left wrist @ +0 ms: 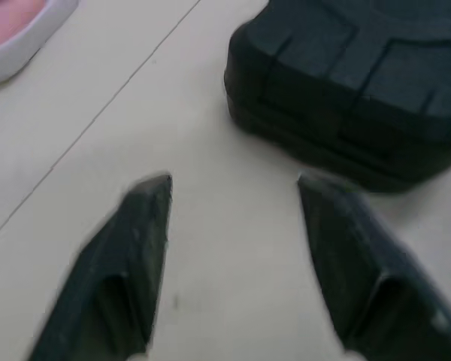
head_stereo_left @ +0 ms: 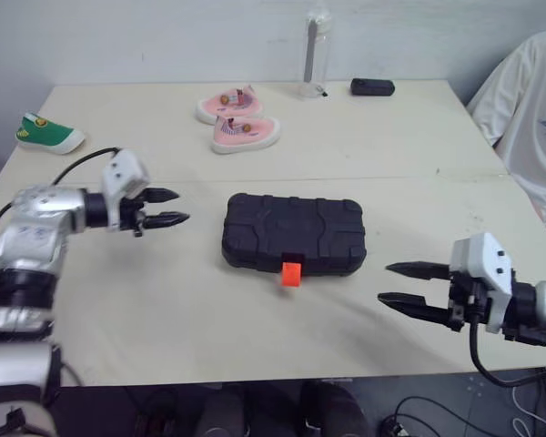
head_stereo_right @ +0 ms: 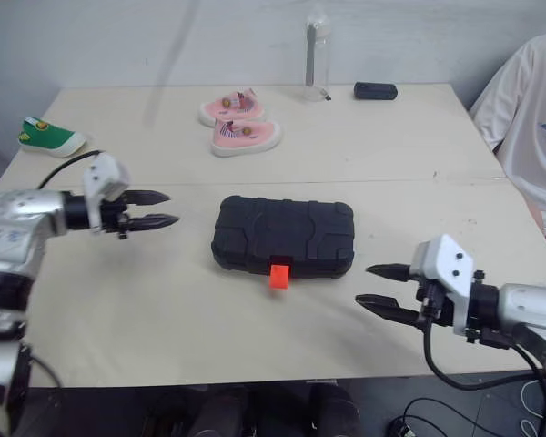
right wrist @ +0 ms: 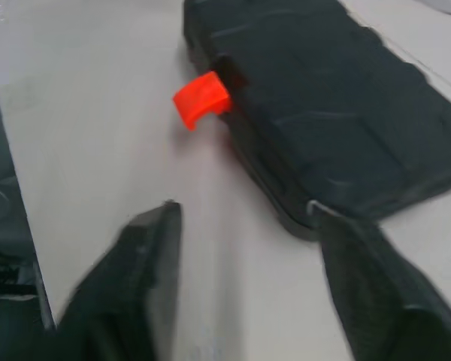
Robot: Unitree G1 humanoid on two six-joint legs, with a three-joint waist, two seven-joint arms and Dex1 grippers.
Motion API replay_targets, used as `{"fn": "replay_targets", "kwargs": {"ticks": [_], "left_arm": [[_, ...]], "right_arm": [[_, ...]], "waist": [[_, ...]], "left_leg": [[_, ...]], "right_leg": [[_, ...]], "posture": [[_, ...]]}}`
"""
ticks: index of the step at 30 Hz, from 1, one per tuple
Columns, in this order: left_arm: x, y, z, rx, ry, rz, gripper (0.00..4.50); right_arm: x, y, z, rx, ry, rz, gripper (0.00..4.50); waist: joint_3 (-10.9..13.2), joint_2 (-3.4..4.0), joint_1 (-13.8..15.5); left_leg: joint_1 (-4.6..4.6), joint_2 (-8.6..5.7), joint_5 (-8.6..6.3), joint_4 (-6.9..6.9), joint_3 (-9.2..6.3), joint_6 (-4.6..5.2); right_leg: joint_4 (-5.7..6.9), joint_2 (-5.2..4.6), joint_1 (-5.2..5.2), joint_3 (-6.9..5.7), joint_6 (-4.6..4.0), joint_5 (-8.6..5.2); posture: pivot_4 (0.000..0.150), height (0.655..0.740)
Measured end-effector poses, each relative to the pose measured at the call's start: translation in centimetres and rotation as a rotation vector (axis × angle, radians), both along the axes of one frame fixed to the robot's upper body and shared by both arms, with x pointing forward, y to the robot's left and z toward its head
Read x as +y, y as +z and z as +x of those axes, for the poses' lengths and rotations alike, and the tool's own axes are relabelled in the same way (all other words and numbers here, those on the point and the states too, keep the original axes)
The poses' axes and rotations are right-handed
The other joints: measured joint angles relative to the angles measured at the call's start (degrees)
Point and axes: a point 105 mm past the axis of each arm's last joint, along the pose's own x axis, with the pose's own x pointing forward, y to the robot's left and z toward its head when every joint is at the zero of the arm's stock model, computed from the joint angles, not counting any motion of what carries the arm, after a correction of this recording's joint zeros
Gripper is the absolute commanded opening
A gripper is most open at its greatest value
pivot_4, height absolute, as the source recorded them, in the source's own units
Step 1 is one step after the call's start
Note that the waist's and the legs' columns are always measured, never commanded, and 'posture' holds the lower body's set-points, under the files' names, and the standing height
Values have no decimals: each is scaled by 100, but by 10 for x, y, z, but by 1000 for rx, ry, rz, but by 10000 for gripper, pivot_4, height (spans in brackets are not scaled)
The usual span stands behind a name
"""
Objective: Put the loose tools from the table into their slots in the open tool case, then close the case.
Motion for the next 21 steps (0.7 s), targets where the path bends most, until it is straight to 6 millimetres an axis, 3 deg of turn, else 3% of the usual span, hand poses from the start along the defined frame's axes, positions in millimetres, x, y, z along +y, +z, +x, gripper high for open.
{"fn": "replay_targets", "kwargs": {"ticks": [2,3,7,12,21], "left_arm": [[-13,-4,16,-7,3,19,2926],[-21,-6,24,-11,3,32,455],[-54,-16,43,-25,-6,76,455],[-82,-26,55,-47,7,151,455],[-96,-31,46,-64,-141,252,455]], "right_arm": [[5,-7,3,-5,5,-26,408],[7,-12,6,-6,5,-43,0],[17,-28,12,6,10,-71,0],[21,-38,33,-22,-44,-95,0],[12,-57,56,-11,-131,-166,0]], "waist": [[2,-11,-11],[3,-17,-18],[17,-48,-53],[28,-67,-57],[28,-67,-42]], "left_leg": [[-4,-3,-4,1,16,9],[-4,-5,-6,1,22,13],[-6,-9,-5,4,30,20],[-5,-5,-4,5,27,19],[-12,-25,2,10,25,31]], "right_leg": [[-7,0,-6,-10,13,7],[-11,-1,-7,-9,17,9],[-16,-8,-8,-6,30,16],[-11,-8,-11,-10,30,17],[-7,-33,-11,-18,35,19]], "posture": [[1500,7316],[1500,7316],[1500,7316],[1500,7316],[1500,7316]]}}
